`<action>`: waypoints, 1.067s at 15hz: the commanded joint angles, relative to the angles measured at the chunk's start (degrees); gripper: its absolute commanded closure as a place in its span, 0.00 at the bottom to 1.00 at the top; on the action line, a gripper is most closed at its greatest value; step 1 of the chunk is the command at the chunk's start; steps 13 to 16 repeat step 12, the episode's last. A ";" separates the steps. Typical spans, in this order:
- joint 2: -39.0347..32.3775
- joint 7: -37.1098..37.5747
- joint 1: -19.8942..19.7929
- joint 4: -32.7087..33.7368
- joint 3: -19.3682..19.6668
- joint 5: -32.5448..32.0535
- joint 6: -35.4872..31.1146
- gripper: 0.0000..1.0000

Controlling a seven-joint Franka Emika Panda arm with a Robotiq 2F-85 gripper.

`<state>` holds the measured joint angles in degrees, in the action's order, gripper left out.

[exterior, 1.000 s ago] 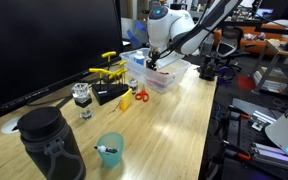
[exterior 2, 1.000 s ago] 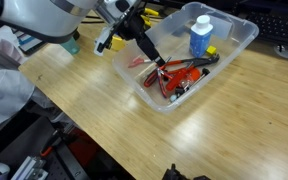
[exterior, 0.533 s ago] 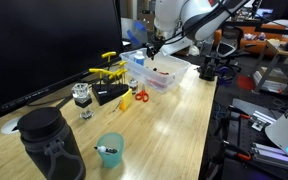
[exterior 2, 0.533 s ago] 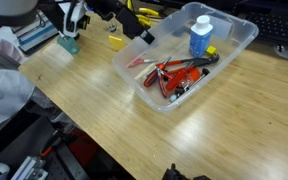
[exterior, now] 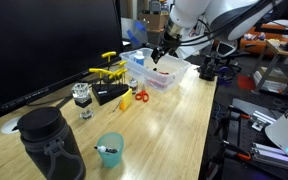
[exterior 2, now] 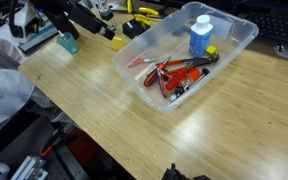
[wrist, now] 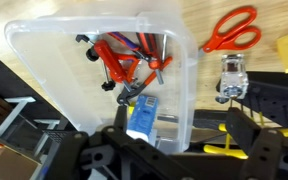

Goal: Put the screwdriver in the storage box

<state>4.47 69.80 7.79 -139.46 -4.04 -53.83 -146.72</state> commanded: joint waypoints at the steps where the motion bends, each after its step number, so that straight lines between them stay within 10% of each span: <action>1: 5.09 -3.10 0.03 -5.33 -2.43 -0.27 -5.26 0.00; 16: 6.13 -0.58 6.34 -11.15 -3.65 2.19 -10.88 0.00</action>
